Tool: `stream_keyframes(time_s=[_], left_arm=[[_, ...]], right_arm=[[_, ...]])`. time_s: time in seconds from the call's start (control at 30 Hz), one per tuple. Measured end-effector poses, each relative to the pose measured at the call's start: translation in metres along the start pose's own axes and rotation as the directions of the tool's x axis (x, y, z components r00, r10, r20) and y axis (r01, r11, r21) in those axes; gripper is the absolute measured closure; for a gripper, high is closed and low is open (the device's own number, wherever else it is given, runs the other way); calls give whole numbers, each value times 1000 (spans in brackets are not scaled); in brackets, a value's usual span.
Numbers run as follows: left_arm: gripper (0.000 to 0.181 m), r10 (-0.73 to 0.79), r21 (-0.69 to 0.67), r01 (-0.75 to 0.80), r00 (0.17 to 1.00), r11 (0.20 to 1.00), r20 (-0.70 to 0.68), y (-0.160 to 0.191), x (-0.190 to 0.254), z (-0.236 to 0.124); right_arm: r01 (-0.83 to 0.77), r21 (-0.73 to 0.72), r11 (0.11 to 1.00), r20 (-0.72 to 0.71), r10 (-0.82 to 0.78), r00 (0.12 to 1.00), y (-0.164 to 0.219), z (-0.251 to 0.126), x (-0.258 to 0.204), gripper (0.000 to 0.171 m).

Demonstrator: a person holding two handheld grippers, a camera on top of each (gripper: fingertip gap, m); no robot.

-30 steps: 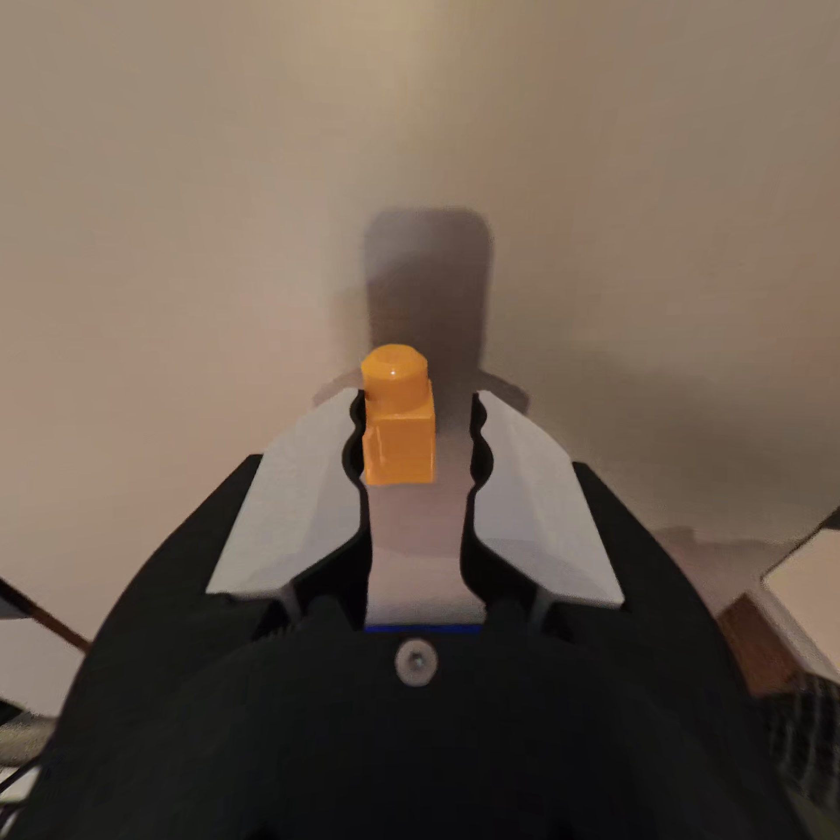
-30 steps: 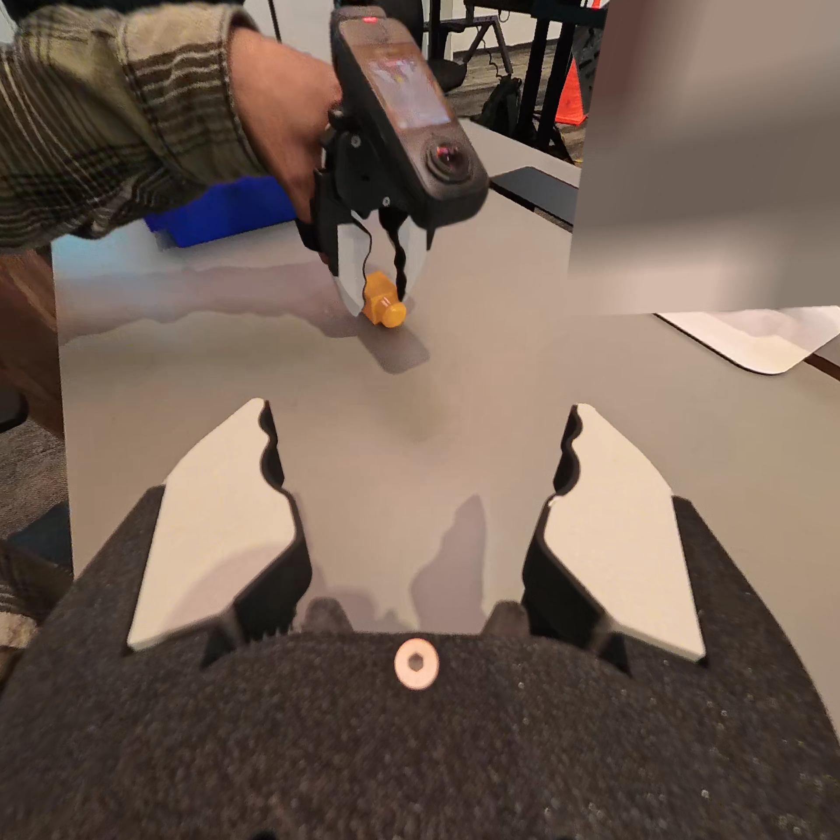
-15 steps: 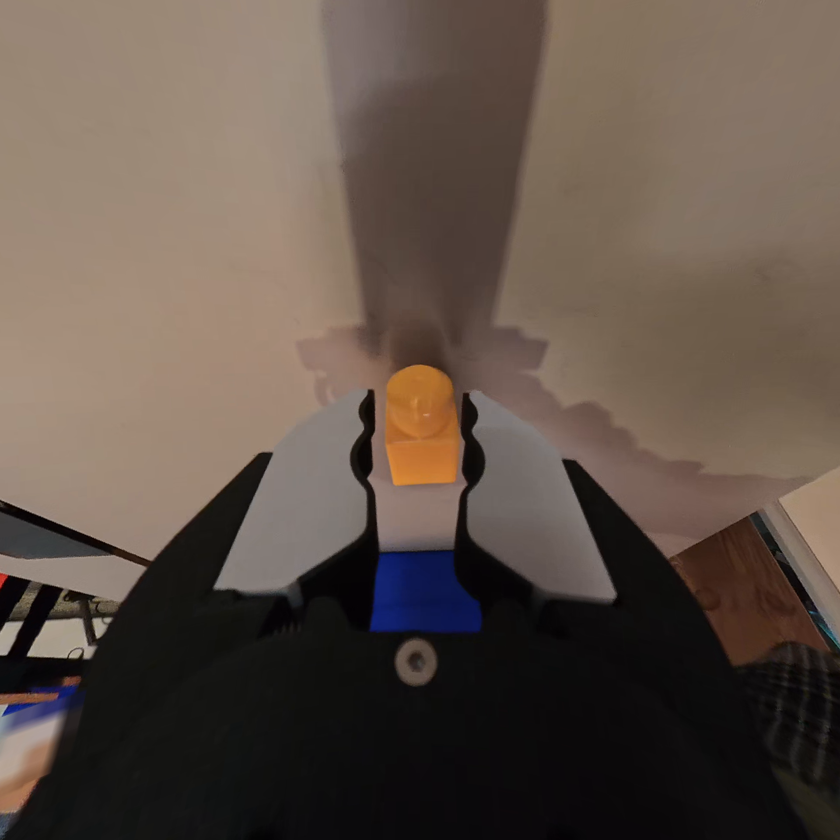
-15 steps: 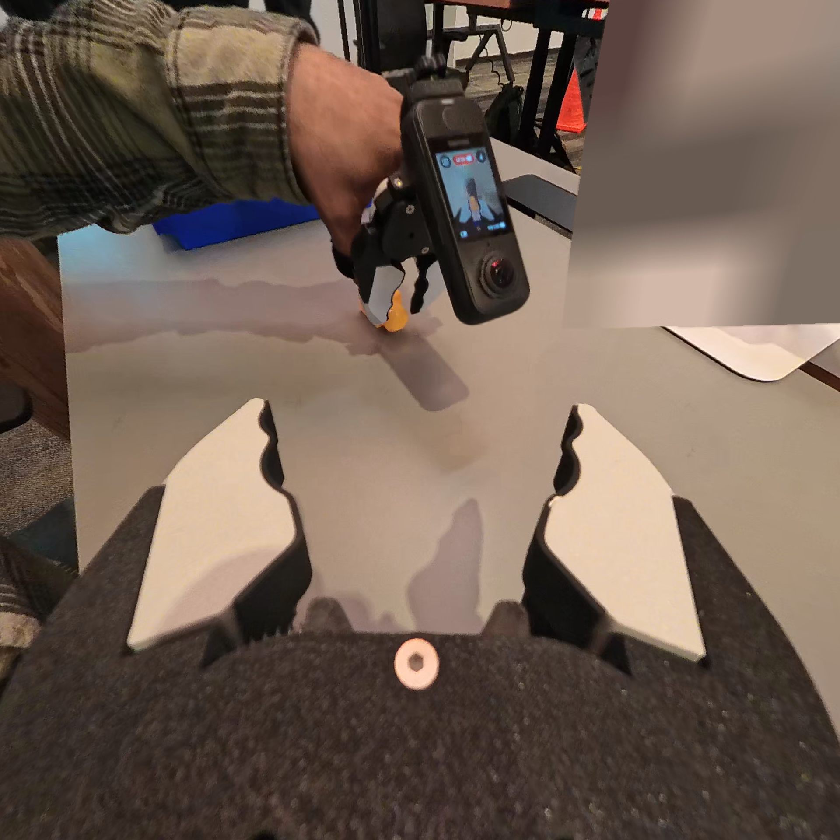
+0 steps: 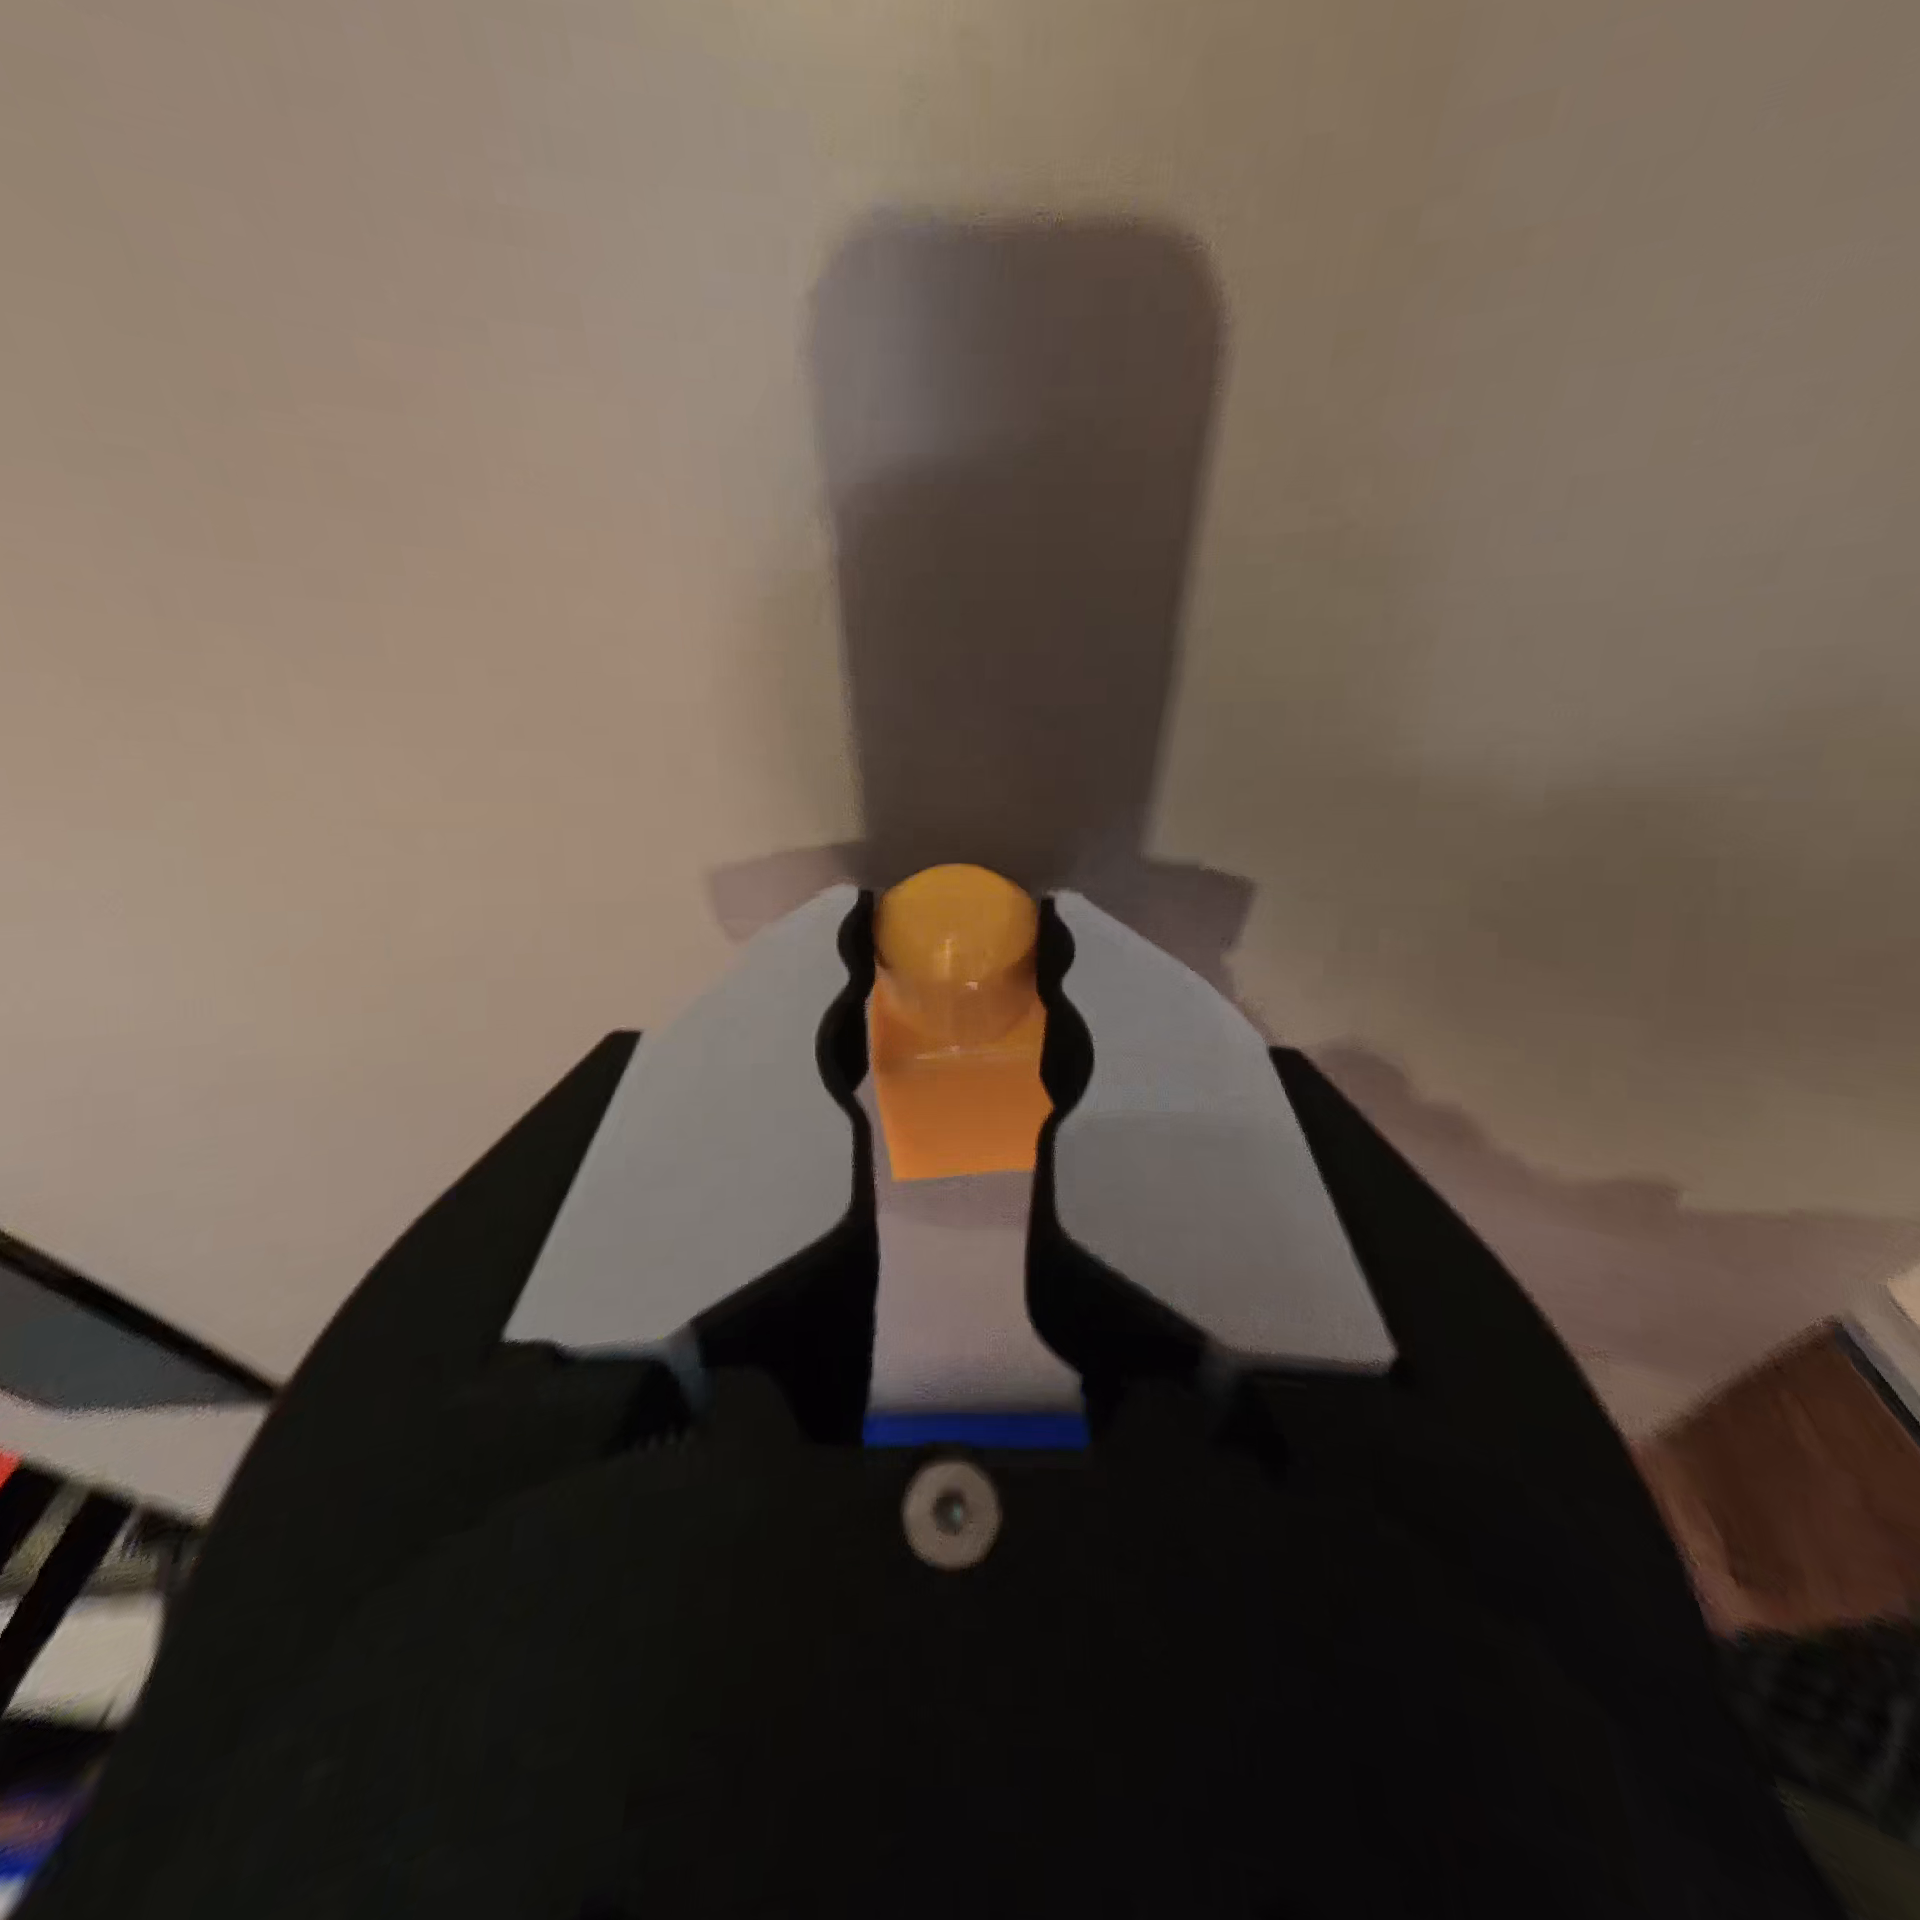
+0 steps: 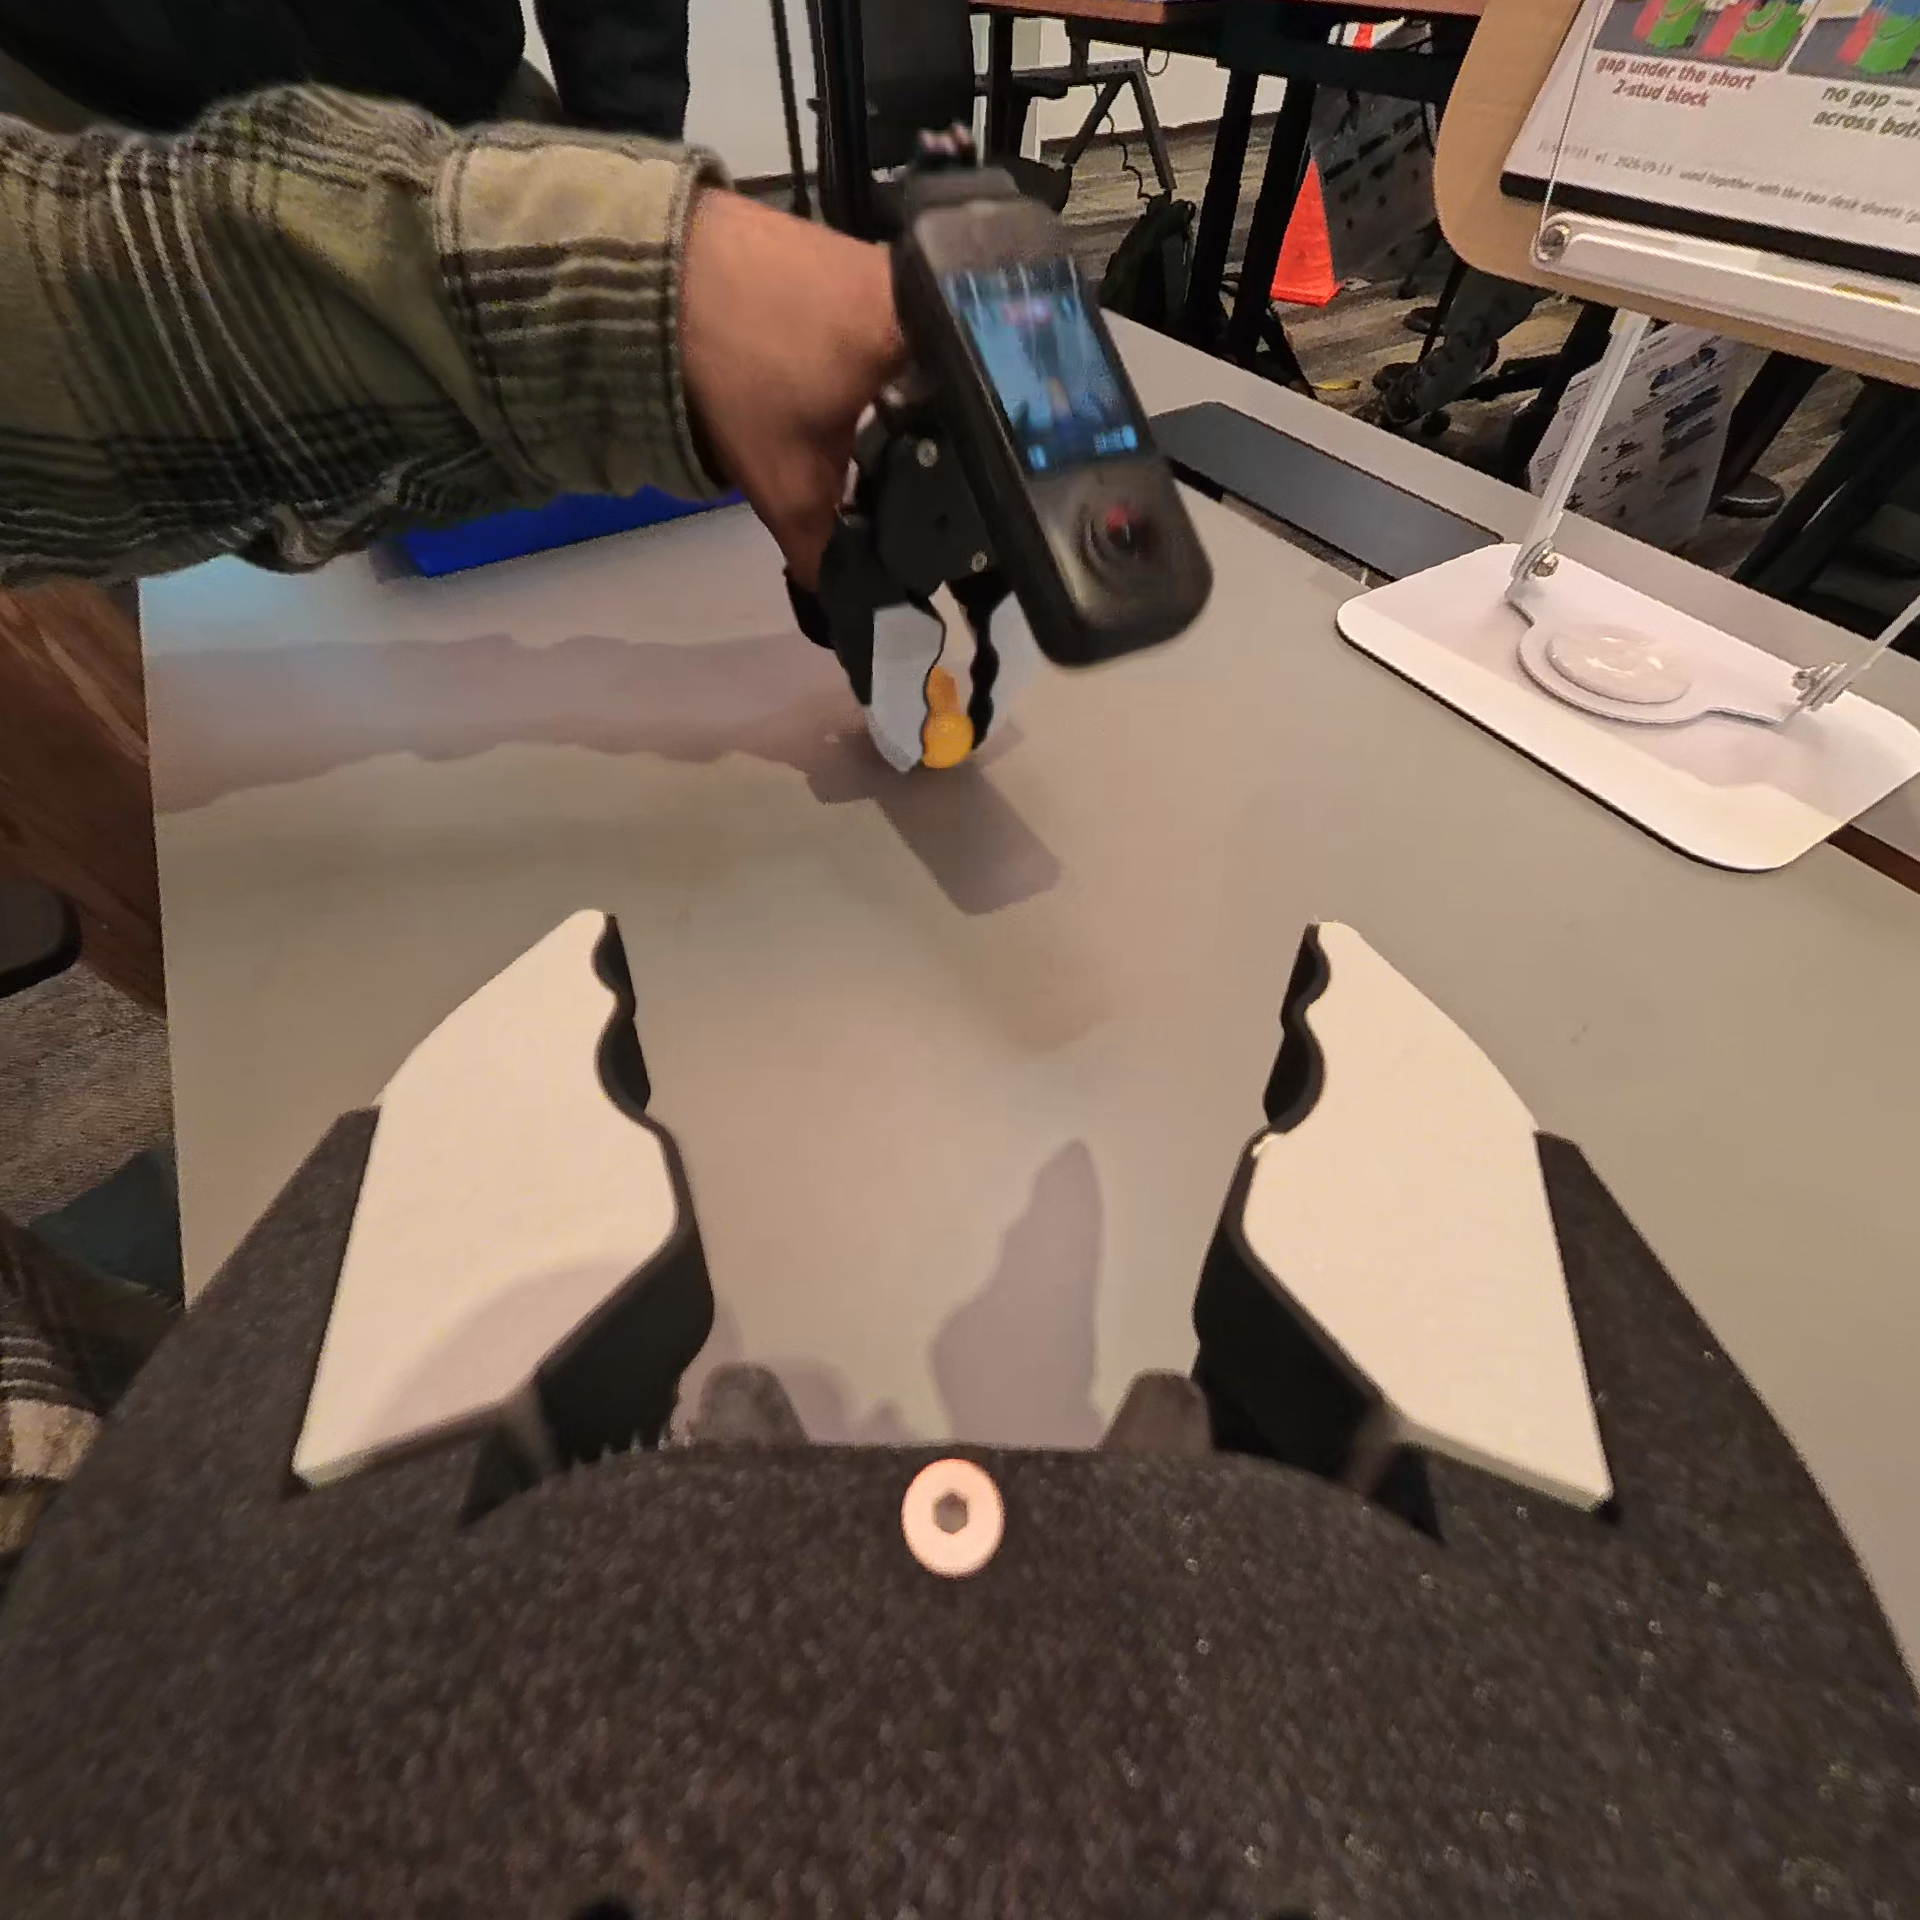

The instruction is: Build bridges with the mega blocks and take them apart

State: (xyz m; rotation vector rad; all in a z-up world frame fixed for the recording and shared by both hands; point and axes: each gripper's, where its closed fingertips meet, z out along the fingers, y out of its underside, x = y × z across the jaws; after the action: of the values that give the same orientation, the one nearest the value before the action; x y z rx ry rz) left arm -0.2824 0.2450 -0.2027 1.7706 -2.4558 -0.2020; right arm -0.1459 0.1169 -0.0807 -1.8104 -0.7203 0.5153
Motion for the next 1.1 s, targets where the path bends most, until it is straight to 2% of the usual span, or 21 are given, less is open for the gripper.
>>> stream_keyframes(time_s=[0.07,0.13,0.17,0.23,0.3,0.33,0.4,0.53,0.6,0.67,0.8,0.93,1.1], left_arm=[[152,-27,183,16,998,983,55,-13,-9,-9],[152,-94,444,30,988,896,123,-31,-22,-28],[152,-163,588,58,978,807,127,-39,-30,-41],[152,-294,816,141,955,560,37,-48,-42,-65],[152,-344,933,222,932,283,-117,-47,-49,-82],[152,-350,952,248,920,180,-174,-43,-52,-85],[152,-364,957,277,903,90,-228,-35,-57,-78],[152,-357,959,271,907,85,-224,-30,-55,-69],[152,-354,947,285,909,147,-219,-32,-52,-61],[151,-356,923,299,912,243,-202,-33,-49,-47],[152,-349,926,277,920,255,-179,-33,-47,-47],[152,-303,928,216,945,303,-121,-30,-41,-44],[151,-304,914,252,940,317,-154,-22,-37,-40]], right_arm=[[-2,11,1000,-2,2,1000,-2,-2,0,54],[-5,24,1000,-4,5,1000,-4,-4,1,55],[-13,25,1000,0,13,1000,-4,-4,1,55],[-18,32,999,6,18,1000,-4,-4,-1,55],[-15,29,999,8,15,1000,-4,-3,-2,55],[-15,32,999,10,15,1000,-6,-3,-3,55],[-11,39,999,13,11,1000,-7,-5,-6,55],[-7,36,999,14,7,1000,-7,-4,-7,56],[-6,33,999,17,5,1000,-8,-3,-8,56],[4,34,999,14,-4,1000,-9,-3,-8,56],[2,37,999,14,-3,1000,-9,-4,-8,56],[10,38,999,13,-10,1000,-10,-5,-9,56],[11,42,999,15,-12,1000,-12,-7,-10,56]])
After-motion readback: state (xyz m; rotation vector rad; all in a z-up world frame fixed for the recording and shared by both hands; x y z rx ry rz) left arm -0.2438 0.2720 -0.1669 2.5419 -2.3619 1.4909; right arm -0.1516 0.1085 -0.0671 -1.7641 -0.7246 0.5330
